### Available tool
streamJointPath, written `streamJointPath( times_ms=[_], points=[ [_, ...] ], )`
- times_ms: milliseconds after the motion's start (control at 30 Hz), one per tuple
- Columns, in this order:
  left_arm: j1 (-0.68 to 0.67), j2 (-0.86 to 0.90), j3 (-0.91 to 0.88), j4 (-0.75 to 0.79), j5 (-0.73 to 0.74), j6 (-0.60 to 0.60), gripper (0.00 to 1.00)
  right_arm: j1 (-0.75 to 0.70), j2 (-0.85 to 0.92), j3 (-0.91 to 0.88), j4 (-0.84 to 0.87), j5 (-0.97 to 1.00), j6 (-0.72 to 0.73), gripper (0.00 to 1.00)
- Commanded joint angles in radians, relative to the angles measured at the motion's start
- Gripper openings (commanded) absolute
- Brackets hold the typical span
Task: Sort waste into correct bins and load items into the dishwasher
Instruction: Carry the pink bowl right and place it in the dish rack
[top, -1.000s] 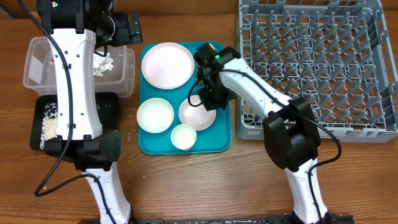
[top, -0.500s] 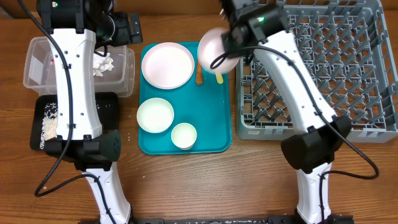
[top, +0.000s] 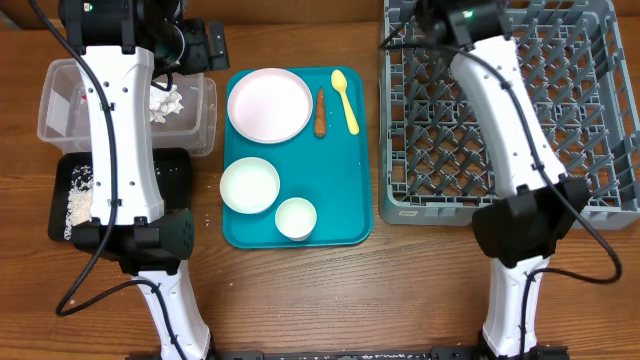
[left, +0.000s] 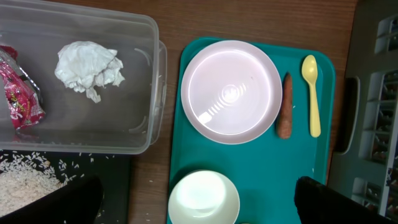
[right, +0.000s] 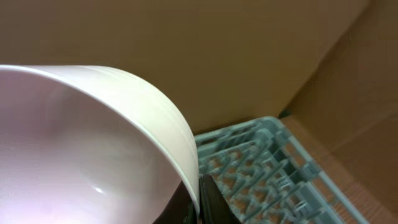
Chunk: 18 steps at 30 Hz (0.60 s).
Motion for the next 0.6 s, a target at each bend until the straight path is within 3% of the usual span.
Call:
streamJointPath(
  times_ms=[0,300,567],
  points=[
    [0.005,-0.017,0.018,0.002,-0.007,-0.01,1.0,-0.023,0.085,-0.013,0.056,0.071,-0.062,0.04],
    [0.005,-0.017,0.018,0.002,-0.007,-0.01,1.0,-0.022,0.243,-0.014,0.272,0.124,-0.234,0.04],
    [0.005,-0.017,0.018,0.002,-0.007,-0.01,1.0,-0.011,0.315,-0.014,0.27,0.156,-0.238,0.04]
  ],
)
